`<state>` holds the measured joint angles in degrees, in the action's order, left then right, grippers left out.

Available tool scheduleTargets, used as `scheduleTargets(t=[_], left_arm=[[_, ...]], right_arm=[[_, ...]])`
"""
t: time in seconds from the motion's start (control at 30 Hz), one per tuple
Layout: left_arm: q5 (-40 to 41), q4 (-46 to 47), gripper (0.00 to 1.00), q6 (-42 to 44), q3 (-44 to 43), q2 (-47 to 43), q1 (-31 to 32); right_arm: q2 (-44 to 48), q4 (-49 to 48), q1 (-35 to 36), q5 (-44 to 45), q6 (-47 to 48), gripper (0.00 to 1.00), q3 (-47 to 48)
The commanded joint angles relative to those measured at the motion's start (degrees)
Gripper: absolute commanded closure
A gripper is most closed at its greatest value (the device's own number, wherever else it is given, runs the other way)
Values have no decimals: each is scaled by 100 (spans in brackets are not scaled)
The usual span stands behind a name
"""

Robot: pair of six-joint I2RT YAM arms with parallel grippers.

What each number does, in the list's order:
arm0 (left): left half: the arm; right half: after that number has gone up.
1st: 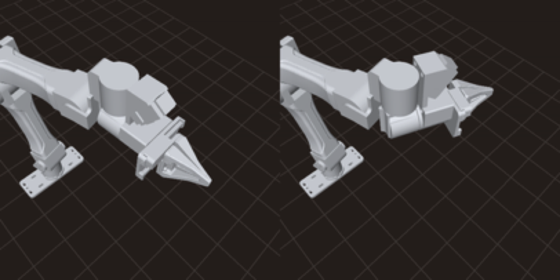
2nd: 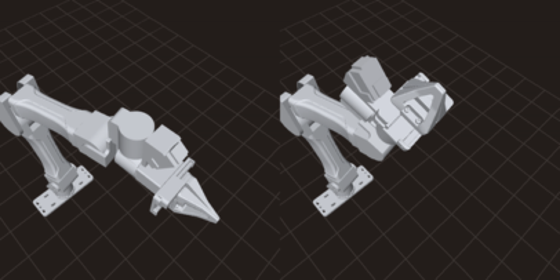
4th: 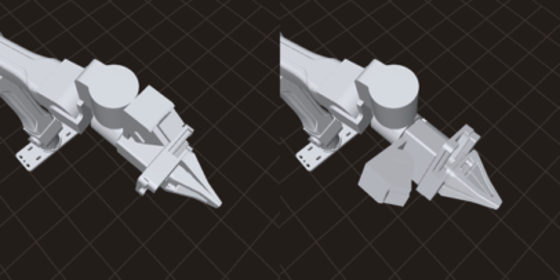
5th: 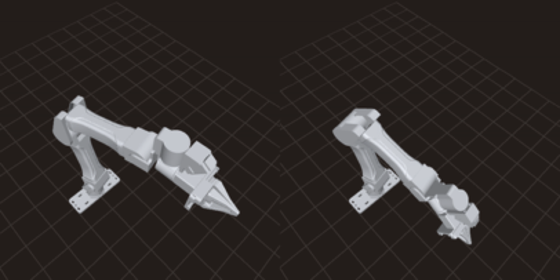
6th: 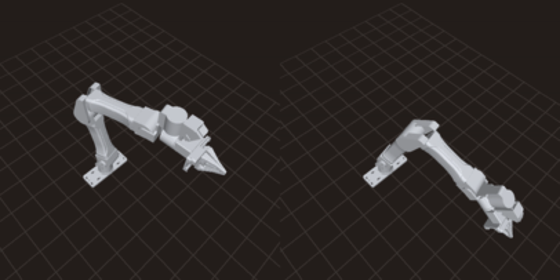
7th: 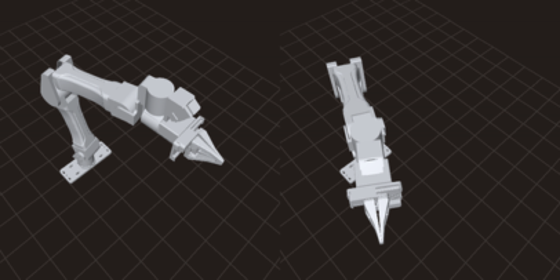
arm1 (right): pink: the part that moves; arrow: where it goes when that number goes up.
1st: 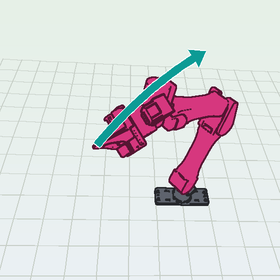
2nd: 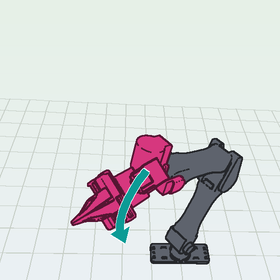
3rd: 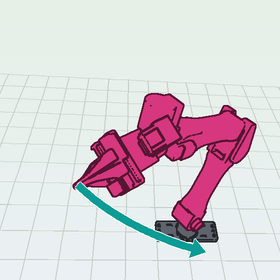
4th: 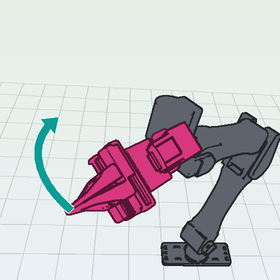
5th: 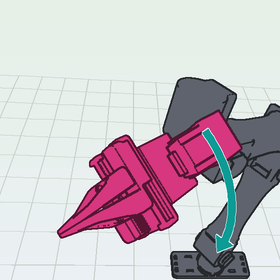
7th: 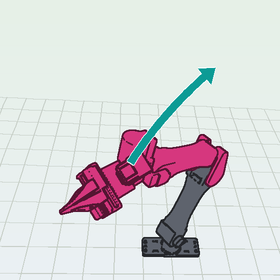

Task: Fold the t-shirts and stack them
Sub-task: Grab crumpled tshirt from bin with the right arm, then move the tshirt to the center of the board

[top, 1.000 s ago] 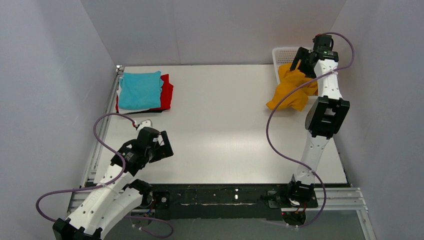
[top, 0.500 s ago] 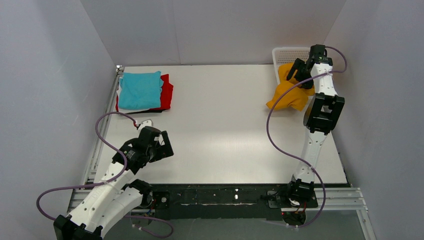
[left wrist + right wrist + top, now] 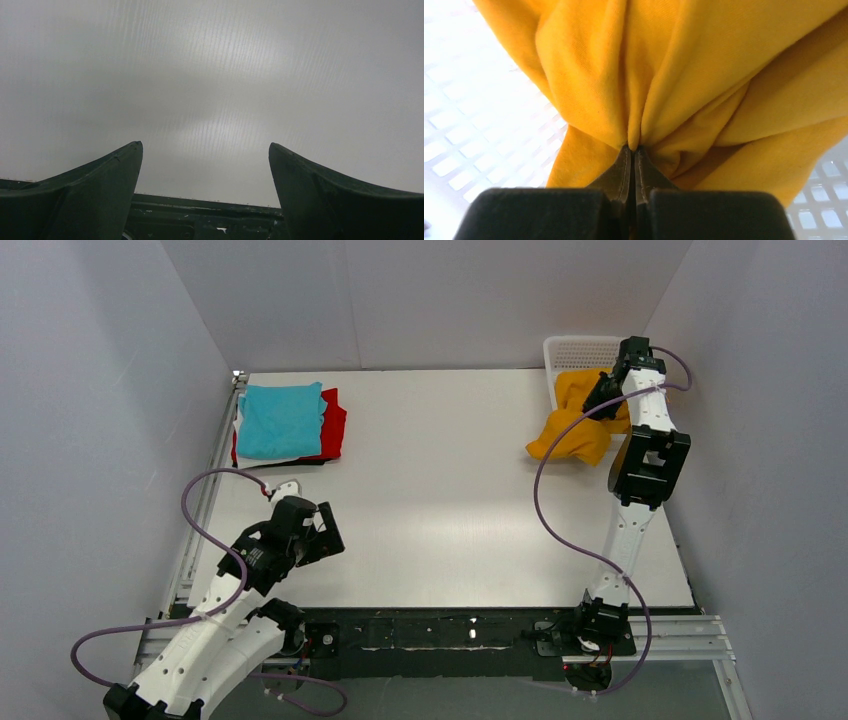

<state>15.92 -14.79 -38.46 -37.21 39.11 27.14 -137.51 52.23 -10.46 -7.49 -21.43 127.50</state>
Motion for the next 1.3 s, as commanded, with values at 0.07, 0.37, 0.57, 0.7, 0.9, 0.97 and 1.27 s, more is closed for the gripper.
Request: scheduleTargets(t=[0.07,0.37,0.57,0.7,0.9,0.97,1.27], left_arm=[[232,-438,2,-43,46,-235,11],[102,-303,2,-87,169,-328,11],[2,-235,2,-144,245,-488,11],[-10,-285,2,-192,286,-652,9],[20,-414,2,-302,310,-871,11],[55,-473,2,-350,317,-902,11],[68,-628,2,-469,373,-893,11]], right_arm=[[2194,-1056,9,-424,-306,99,202],[4426,-2106,501,-1542,-125,99,-431],[5116,-2276,1728,-1640,433,99,-237],[5268,-2486,2325,-1974,352,99,-184],[5226,-2573,3040,-1989,321,99,-399],[5227,-2598,3248,-1884,338,99,-599],[5334,-2997,4112,-547,686,99,-2581]])
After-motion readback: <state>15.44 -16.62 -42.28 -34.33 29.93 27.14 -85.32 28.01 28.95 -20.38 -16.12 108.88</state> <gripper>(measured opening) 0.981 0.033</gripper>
